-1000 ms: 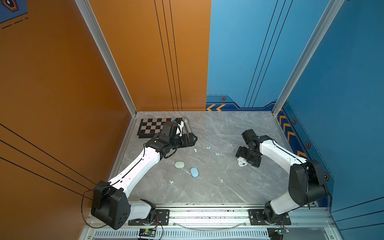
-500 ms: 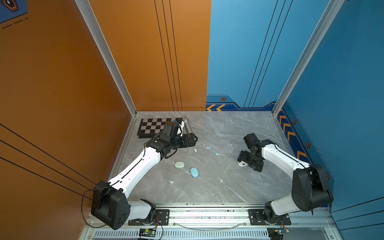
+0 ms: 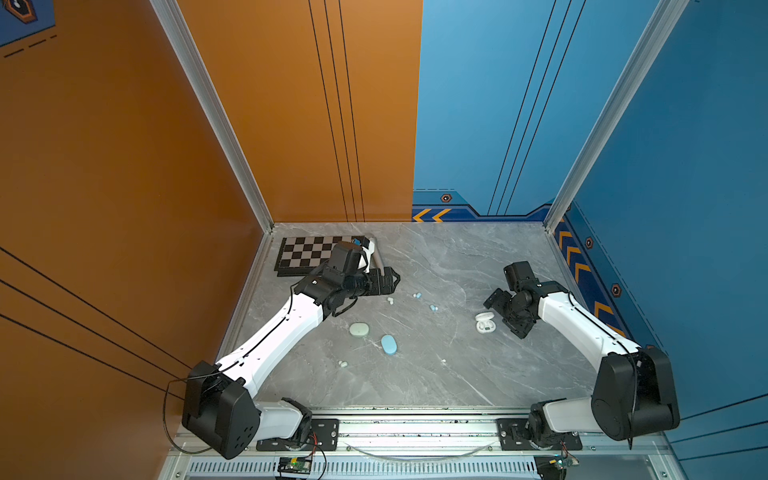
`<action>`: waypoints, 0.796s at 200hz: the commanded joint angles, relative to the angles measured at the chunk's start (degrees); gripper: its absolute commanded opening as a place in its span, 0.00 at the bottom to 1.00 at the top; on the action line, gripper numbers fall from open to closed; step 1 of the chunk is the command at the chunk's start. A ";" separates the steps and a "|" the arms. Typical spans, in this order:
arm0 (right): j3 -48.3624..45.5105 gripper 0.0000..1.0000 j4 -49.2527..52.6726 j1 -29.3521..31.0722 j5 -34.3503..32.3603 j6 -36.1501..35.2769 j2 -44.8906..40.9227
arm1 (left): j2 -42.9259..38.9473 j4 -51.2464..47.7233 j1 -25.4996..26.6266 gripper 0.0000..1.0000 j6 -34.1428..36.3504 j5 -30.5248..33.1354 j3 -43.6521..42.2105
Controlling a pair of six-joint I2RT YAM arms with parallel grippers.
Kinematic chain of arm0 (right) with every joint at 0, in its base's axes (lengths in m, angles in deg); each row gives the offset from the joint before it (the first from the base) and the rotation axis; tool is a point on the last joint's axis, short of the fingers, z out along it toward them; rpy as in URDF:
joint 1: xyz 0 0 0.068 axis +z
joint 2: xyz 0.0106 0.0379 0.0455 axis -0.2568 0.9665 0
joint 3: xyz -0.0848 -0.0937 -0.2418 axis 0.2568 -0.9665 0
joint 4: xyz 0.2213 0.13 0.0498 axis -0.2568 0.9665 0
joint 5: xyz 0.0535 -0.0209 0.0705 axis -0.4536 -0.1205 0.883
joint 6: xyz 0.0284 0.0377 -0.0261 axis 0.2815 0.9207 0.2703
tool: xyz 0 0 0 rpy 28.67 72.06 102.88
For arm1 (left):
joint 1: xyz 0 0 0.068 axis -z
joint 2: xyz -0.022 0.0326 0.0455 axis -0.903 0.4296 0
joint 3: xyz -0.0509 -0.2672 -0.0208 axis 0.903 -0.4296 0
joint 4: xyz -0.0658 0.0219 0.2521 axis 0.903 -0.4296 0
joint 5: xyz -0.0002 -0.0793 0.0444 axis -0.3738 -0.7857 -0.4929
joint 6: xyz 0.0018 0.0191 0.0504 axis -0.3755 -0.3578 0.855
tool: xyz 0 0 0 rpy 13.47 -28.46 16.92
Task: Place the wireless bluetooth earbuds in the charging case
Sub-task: 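Press the open lid down onto the white case with the right gripper, then close the right gripper on the closed white case while the left arm moves inward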
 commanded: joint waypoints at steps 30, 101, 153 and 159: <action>0.60 0.93 -1.16 0.30 1.89 2.63 5.93 | -0.22 -0.72 0.50 0.98 1.84 0.51 1.74; -6.04 0.92 -1.12 1.81 0.49 3.07 0.77 | -0.38 -0.72 0.46 0.98 1.72 1.16 1.63; -1.79 0.90 -8.76 8.18 5.05 -14.14 -3.95 | -4.27 1.03 0.69 0.98 1.90 2.50 -0.75; -0.46 0.89 -10.43 10.24 7.42 -18.32 -3.85 | -5.02 2.05 0.62 0.98 2.08 1.75 -1.51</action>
